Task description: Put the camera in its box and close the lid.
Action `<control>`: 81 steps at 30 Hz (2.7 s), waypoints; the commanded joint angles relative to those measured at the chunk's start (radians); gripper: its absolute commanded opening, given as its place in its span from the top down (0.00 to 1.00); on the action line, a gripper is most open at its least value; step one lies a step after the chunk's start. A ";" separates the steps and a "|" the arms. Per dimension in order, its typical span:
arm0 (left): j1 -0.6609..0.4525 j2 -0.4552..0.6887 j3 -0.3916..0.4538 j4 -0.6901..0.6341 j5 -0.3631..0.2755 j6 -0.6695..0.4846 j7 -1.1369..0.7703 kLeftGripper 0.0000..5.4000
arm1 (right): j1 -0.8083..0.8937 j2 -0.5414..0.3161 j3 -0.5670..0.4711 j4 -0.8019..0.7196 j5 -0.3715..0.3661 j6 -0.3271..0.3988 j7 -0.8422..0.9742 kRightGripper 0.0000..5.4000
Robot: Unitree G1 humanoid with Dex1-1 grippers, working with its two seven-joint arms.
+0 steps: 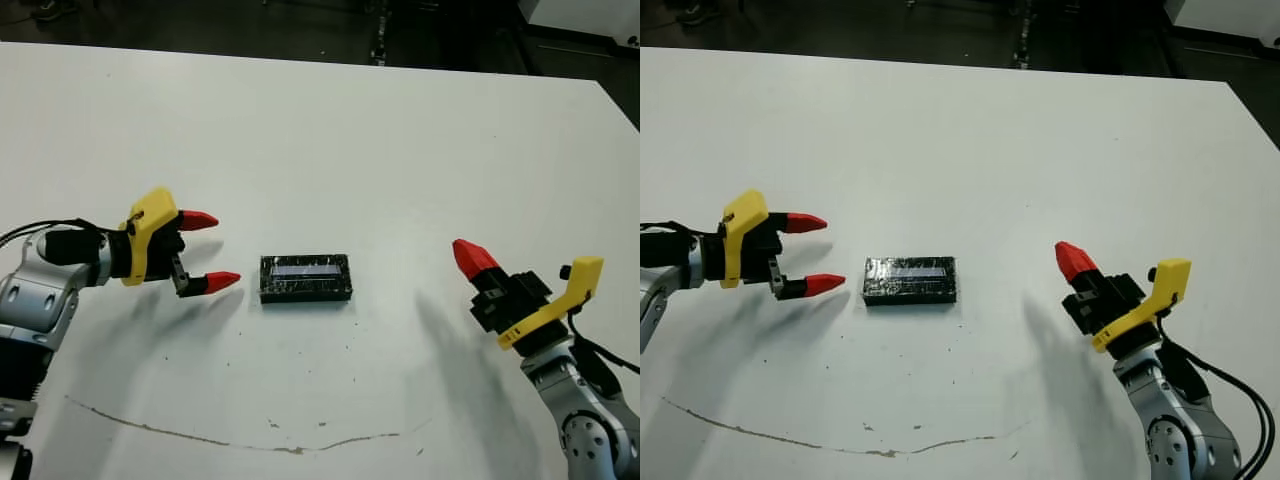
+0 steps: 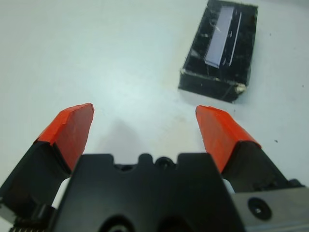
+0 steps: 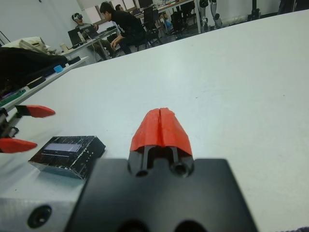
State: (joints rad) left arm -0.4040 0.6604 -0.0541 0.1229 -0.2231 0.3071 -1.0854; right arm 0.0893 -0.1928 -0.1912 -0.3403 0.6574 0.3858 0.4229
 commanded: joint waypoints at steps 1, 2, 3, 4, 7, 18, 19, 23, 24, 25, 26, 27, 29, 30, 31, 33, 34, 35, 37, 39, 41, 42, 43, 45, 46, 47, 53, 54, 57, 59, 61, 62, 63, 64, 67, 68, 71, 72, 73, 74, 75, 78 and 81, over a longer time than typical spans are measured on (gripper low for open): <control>-0.003 0.019 0.035 -0.065 -0.019 0.046 0.036 0.03 | 0.008 -0.009 -0.003 0.004 0.003 0.010 -0.002 1.00; 0.001 0.011 0.047 -0.092 -0.025 0.065 0.061 0.04 | 0.009 -0.009 -0.003 0.003 0.004 0.010 -0.002 1.00; 0.005 0.004 0.056 -0.114 -0.030 0.081 0.083 0.05 | 0.009 -0.009 -0.002 0.002 0.004 0.010 -0.002 1.00; 0.011 -0.008 0.066 -0.141 -0.035 0.093 0.114 0.08 | 0.010 -0.009 -0.002 0.001 0.002 0.010 -0.003 1.00; 0.031 -0.082 0.090 -0.203 -0.075 0.108 0.206 0.16 | 0.011 -0.008 0.001 -0.003 -0.003 0.008 -0.007 1.00; 0.145 -0.474 0.008 -0.393 -0.128 0.061 0.572 0.47 | 0.009 -0.007 0.001 0.010 0.000 0.001 0.005 1.00; 0.150 -0.489 -0.012 -0.400 -0.124 0.055 0.580 0.49 | 0.009 -0.007 0.001 0.012 -0.001 -0.003 0.007 1.00; 0.151 -0.528 -0.084 -0.398 -0.120 0.079 0.598 0.60 | 0.011 -0.006 0.001 0.008 0.001 0.003 0.003 1.00; 0.150 -0.535 -0.099 -0.397 -0.119 0.093 0.606 0.62 | 0.011 -0.007 0.002 0.007 -0.001 0.001 0.003 1.00; 0.151 -0.540 -0.111 -0.396 -0.116 0.105 0.616 0.66 | 0.012 -0.007 0.003 0.007 -0.004 -0.002 0.003 1.00; 0.151 -0.544 -0.124 -0.393 -0.109 0.109 0.624 0.69 | 0.012 -0.007 0.003 0.008 -0.006 -0.005 0.005 1.00; 0.152 -0.547 -0.134 -0.388 -0.102 0.111 0.631 0.71 | 0.012 -0.008 0.003 0.009 -0.006 -0.006 0.007 1.00; 0.153 -0.553 -0.152 -0.375 -0.086 0.118 0.649 0.76 | 0.011 -0.007 0.002 0.009 -0.003 -0.003 0.006 1.00; 0.153 -0.553 -0.159 -0.370 -0.079 0.127 0.657 0.79 | 0.011 -0.006 0.002 0.009 -0.002 -0.002 0.005 1.00; 0.153 -0.553 -0.164 -0.366 -0.074 0.134 0.664 0.82 | 0.011 -0.005 0.002 0.010 -0.001 -0.002 0.005 1.00; 0.156 -0.550 -0.177 -0.363 -0.059 0.162 0.685 0.88 | 0.012 -0.005 0.003 0.006 -0.006 -0.002 -0.001 1.00; 0.159 -0.548 -0.182 -0.363 -0.051 0.171 0.694 0.90 | 0.012 -0.005 0.003 0.005 -0.007 -0.001 -0.003 1.00; 0.163 -0.544 -0.189 -0.362 -0.039 0.177 0.702 0.93 | 0.012 -0.004 0.003 0.004 -0.005 0.001 -0.005 1.00; 0.172 -0.537 -0.200 -0.362 -0.020 0.188 0.712 0.99 | 0.012 -0.003 0.003 0.004 -0.003 0.003 -0.007 1.00; 0.179 -0.537 -0.204 -0.363 -0.015 0.204 0.718 1.00 | 0.010 -0.004 0.003 0.006 -0.003 0.003 -0.005 1.00; 0.192 -0.540 -0.206 -0.365 -0.007 0.211 0.726 1.00 | 0.009 -0.005 0.003 0.008 -0.001 0.001 0.000 1.00; 0.199 -0.542 -0.206 -0.363 -0.004 0.209 0.728 1.00 | 0.009 -0.004 0.003 0.006 -0.001 0.003 -0.003 1.00; 0.203 -0.543 -0.207 -0.362 -0.001 0.210 0.730 1.00 | 0.009 -0.005 0.003 0.003 -0.002 0.005 -0.006 1.00; 0.208 -0.543 -0.207 -0.359 0.004 0.212 0.730 1.00 | 0.009 -0.005 0.003 -0.001 -0.002 0.009 -0.012 1.00; 0.210 -0.541 -0.206 -0.359 0.006 0.219 0.731 1.00 | 0.008 -0.006 0.003 0.000 0.000 0.010 -0.011 1.00; 0.211 -0.540 -0.205 -0.360 0.006 0.226 0.731 1.00 | 0.007 -0.007 0.002 0.001 0.000 0.010 -0.009 1.00; 0.213 -0.535 -0.200 -0.363 -0.008 0.285 0.725 1.00 | 0.008 -0.007 0.003 -0.004 0.002 0.014 -0.012 1.00; 0.214 -0.534 -0.200 -0.363 -0.008 0.293 0.725 1.00 | 0.008 -0.006 0.003 -0.004 0.002 0.013 -0.013 1.00; 0.216 -0.533 -0.200 -0.368 -0.004 0.314 0.729 1.00 | 0.007 -0.008 0.005 -0.002 -0.005 0.007 -0.011 1.00; 0.216 -0.532 -0.198 -0.371 -0.005 0.322 0.727 1.00 | 0.008 -0.009 0.006 -0.004 -0.007 0.009 -0.012 1.00; 0.214 -0.532 -0.195 -0.371 -0.009 0.331 0.724 1.00 | 0.008 -0.008 0.005 -0.003 -0.003 0.011 -0.012 1.00; 0.213 -0.532 -0.193 -0.372 -0.011 0.335 0.723 1.00 | 0.008 -0.007 0.005 -0.002 -0.003 0.010 -0.012 1.00; 0.212 -0.533 -0.189 -0.375 -0.016 0.340 0.722 1.00 | 0.008 -0.006 0.006 -0.002 -0.003 0.008 -0.011 1.00; 0.211 -0.536 -0.181 -0.383 -0.024 0.352 0.726 1.00 | 0.009 -0.005 0.006 -0.001 -0.001 0.008 -0.009 1.00; 0.211 -0.542 -0.145 -0.421 -0.058 0.370 0.731 1.00 | 0.010 -0.004 0.005 0.003 -0.001 0.002 -0.005 1.00; 0.212 -0.540 -0.126 -0.440 -0.072 0.361 0.729 1.00 | 0.010 -0.003 0.005 0.005 -0.002 -0.001 -0.004 1.00; 0.215 -0.532 -0.071 -0.491 -0.103 0.324 0.724 1.00 | 0.011 -0.003 0.004 0.006 -0.003 -0.004 -0.002 1.00; 0.217 -0.526 -0.059 -0.503 -0.105 0.303 0.719 1.00 | 0.012 -0.003 0.004 0.005 -0.002 -0.001 -0.004 1.00; 0.221 -0.519 -0.043 -0.519 -0.107 0.275 0.715 1.00 | 0.012 -0.003 0.003 0.003 -0.003 0.001 -0.008 1.00; 0.226 -0.513 -0.029 -0.534 -0.109 0.254 0.713 1.00 | 0.012 -0.004 0.003 0.001 -0.003 0.003 -0.009 1.00; 0.235 -0.505 -0.014 -0.554 -0.104 0.222 0.714 1.00 | 0.012 -0.003 0.003 0.002 -0.002 0.003 -0.009 1.00; 0.266 -0.493 0.036 -0.596 -0.097 0.109 0.713 1.00 | 0.011 -0.003 0.003 0.005 0.000 0.000 -0.005 1.00; 0.292 -0.497 0.082 -0.603 -0.091 0.002 0.728 1.00 | 0.012 0.000 0.004 0.001 -0.007 -0.004 -0.012 1.00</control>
State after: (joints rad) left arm -0.1365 0.1570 0.0101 -0.4748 -0.3262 0.3445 -0.3649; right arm 0.0905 -0.1905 -0.1818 -0.3391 0.6554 0.3847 0.4214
